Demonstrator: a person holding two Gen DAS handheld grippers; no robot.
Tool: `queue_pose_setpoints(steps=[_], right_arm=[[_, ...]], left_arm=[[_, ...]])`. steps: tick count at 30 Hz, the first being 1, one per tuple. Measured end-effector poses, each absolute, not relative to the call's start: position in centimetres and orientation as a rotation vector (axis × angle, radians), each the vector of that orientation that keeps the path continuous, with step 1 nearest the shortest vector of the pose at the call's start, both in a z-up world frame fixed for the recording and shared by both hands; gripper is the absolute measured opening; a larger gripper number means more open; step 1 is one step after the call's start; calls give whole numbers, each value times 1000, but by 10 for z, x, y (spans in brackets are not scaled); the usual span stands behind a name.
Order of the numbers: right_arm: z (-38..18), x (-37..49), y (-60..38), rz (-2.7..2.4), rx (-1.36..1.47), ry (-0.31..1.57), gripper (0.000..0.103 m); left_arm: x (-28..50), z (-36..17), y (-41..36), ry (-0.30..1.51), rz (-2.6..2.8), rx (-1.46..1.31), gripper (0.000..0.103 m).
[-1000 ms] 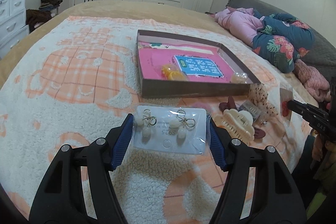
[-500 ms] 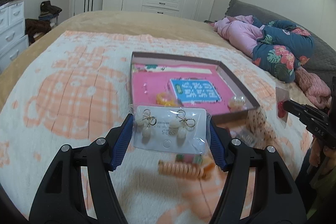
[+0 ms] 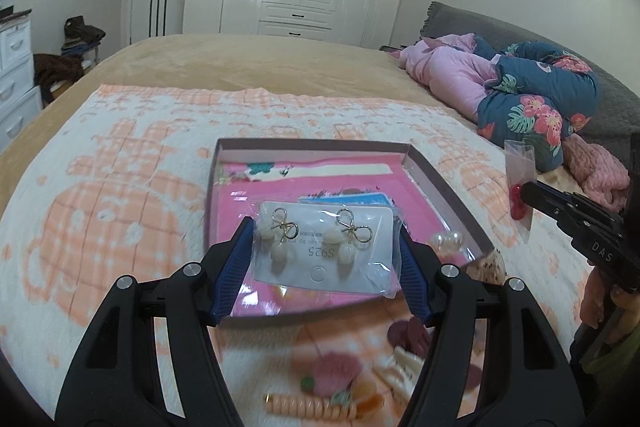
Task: Organize jewelry
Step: 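Carry the earring card and clear packet into the box and open both tools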
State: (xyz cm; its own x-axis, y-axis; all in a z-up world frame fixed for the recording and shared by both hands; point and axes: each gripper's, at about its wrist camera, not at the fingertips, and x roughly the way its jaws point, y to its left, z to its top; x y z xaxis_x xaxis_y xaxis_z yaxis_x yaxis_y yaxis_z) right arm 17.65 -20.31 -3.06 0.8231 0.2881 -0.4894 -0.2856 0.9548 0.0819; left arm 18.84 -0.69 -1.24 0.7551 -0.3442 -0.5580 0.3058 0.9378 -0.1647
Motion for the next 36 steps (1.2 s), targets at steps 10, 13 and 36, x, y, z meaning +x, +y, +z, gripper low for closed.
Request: queue_pose_setpoints(steps=[10, 13, 36], right_arm=[[-36, 210, -203, 296, -1, 536, 17], [-38, 219, -204, 296, 5, 546, 17], [-86, 262, -207, 264, 18, 700, 17]], left_arm=[[216, -15, -34, 647, -380, -32, 57], [224, -21, -40, 667, -386, -24, 57], [255, -61, -63, 818, -416, 7, 58]])
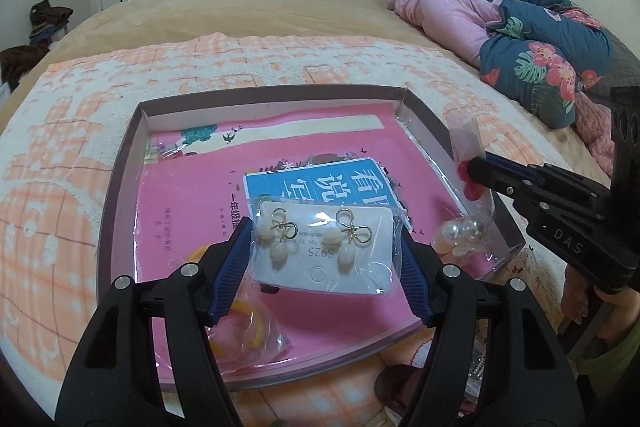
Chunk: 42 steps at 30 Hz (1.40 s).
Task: Organize jewelry
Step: 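Carry the earring card and clear packet into the box and open both tools, then pull both tools back from the box toward the hair accessories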
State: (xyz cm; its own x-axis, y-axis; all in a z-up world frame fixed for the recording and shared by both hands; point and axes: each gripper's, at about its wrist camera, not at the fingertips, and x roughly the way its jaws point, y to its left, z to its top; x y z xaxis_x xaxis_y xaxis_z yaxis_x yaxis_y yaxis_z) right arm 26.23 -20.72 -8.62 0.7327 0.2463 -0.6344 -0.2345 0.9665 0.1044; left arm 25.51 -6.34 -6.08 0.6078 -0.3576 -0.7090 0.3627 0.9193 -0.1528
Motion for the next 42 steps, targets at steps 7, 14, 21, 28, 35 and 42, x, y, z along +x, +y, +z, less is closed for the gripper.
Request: queue_pose_setpoints(steps=[7, 14, 21, 28, 35, 42], right_arm=[[-90, 263, -211, 242, 31, 713, 18], [-89, 257, -212, 242, 43, 705, 21], [-81, 247, -214, 247, 47, 680, 27], [-69, 233, -219, 238, 38, 646, 47], [-50, 206, -221, 210, 12, 567, 67], [-32, 174, -223, 183, -10, 484, 78]], left_arm=[[255, -61, -65, 820, -412, 9, 59], [254, -62, -64, 821, -410, 11, 59], [252, -60, -65, 813, -406, 3, 62], [248, -51, -65, 798, -400, -4, 64], [235, -29, -58, 728, -384, -20, 75], [210, -1, -47, 633, -353, -50, 85]])
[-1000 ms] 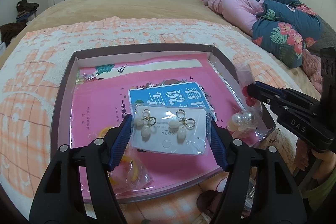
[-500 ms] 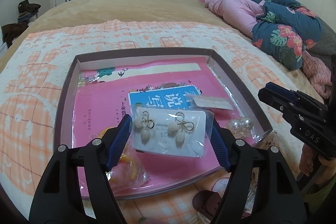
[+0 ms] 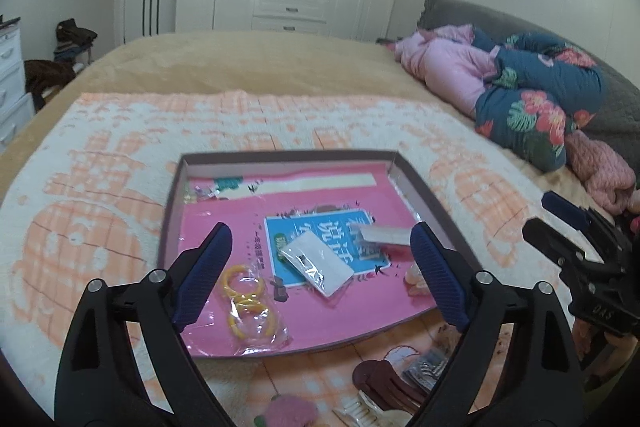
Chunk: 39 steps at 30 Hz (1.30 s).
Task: Organize jewelry
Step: 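Pull both tools back from the box toward the hair accessories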
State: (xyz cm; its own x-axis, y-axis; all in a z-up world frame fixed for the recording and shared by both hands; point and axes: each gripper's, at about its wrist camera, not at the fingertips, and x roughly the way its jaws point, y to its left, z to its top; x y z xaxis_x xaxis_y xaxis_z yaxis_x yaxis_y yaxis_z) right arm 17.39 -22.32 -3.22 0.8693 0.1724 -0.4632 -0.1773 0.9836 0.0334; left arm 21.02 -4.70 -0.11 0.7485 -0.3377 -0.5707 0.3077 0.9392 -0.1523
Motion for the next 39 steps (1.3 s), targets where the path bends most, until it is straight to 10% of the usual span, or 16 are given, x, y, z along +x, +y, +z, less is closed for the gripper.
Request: queue_pose_setpoints(steps=[39], right_arm=[[-20, 75, -219, 203, -82, 387, 88]], left_arm=[[106, 13, 11, 497, -232, -70, 91]])
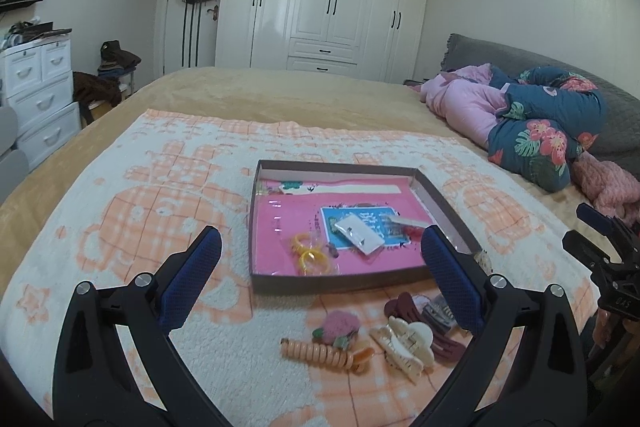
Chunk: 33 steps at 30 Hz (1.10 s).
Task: Organize jewelry
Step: 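Pull both tools back from the box toward the hair accessories, then grasp the pink pom-pom clip with the left tool while the right tool grasps the beige bow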
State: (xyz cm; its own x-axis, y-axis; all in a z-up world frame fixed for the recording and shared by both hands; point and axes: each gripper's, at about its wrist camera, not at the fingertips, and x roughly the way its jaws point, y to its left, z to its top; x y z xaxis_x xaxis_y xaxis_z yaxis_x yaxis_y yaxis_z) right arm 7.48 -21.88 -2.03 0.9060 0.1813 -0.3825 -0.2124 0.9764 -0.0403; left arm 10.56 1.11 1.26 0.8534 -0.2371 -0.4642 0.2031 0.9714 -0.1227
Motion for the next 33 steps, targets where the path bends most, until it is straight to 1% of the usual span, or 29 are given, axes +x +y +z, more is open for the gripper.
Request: queue_pose_setpoints(steps=[17, 33], right_arm=[[-54, 63, -203, 242, -121, 470, 88], [-75, 67, -194, 265, -150, 525, 88]], left_arm=[[102, -13, 10, 566, -239, -14, 91], [107, -50, 3, 668, -246, 61, 91]])
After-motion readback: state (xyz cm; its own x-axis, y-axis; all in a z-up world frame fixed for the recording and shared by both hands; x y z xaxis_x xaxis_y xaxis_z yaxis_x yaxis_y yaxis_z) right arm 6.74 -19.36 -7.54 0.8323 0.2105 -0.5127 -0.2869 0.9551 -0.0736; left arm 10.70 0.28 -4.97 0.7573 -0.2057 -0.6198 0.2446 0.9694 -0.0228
